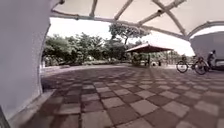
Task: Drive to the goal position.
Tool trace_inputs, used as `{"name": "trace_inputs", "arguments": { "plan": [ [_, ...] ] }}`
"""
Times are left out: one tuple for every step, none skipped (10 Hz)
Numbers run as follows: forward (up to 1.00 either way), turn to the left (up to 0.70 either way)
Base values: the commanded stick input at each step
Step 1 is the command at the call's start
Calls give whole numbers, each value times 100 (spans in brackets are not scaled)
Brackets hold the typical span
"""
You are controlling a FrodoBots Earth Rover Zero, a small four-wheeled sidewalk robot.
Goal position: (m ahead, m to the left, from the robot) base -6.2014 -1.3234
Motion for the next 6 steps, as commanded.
{"name": "trace_inputs", "arguments": {
  "plan": [
    [0,-70],
    [0,-70],
    [0,-70],
    [0,-70],
    [0,-70],
    [0,-70]
  ]
}}
